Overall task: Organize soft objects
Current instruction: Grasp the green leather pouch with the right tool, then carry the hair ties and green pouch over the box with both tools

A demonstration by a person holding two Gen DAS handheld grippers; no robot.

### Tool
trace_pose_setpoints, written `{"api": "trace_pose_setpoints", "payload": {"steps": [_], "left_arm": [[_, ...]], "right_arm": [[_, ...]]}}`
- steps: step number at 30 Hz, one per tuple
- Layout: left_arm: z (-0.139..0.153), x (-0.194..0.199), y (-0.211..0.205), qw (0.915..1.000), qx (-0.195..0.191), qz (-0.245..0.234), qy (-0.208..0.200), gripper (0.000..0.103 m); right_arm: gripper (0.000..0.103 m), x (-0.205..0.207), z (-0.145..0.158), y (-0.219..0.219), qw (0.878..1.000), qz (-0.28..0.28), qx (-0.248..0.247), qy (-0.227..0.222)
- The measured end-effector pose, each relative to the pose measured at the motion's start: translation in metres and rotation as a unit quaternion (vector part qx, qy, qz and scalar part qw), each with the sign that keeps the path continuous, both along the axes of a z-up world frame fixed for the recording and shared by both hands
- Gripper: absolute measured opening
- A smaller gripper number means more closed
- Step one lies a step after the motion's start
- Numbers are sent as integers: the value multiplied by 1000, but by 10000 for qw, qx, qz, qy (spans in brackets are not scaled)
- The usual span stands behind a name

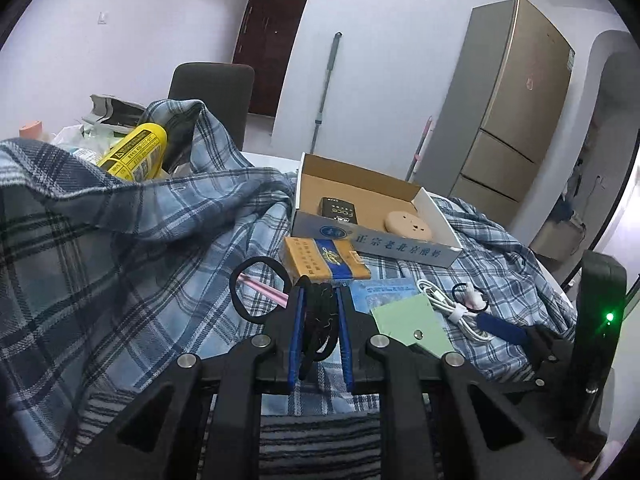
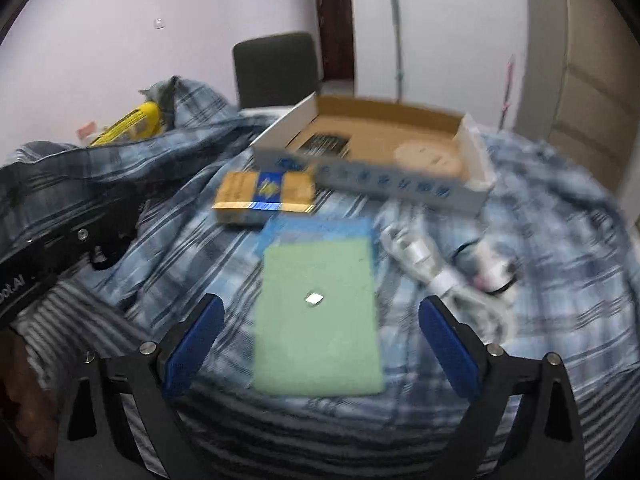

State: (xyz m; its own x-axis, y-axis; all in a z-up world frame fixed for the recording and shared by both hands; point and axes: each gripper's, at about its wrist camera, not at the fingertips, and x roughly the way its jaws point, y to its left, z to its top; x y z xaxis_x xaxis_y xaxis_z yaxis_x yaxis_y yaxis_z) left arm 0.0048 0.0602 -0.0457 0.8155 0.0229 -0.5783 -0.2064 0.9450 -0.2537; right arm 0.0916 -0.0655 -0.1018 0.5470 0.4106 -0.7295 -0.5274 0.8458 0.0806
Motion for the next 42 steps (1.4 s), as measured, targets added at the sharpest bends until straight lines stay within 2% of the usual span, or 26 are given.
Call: {"api": "trace_pose_setpoints", "payload": {"steps": [4,7,12,18,21,26,30,35,42], "left_arm": [[-1,0,-8,9998,170,-40,40,17],[-5,4,-13,9994,260,-126,170,17],[-11,9,-8,9993,130,-92,332,17],[-17,13,-8,9986,124,-90,498,17],[-17,15,-11,9984,199,-112,525,17],[-18,15,-12,9981,211,-121,561,17],[-18,15,-11,9982,229,-128,538,17],[-17,15,-12,9982,258,-134,517,17],[-19,19,-17,9973,349,-173,625,17]], "right_arm": [[93,9,-12,-1,9991,-212,-83,350],[93,6,-10,0,9994,-201,-102,259],[87,0,-12,10,9990,-55,-402,163],[85,-4,-10,11,9989,-42,-467,46],[80,-1,-13,11,9987,-36,-488,159],[77,2,-17,12,9982,-48,-539,253],[70,-1,-16,15,9979,-17,-624,175],[69,-2,-15,15,9979,-5,-637,127],[69,-12,-2,12,9984,-2,-481,-301]]}}
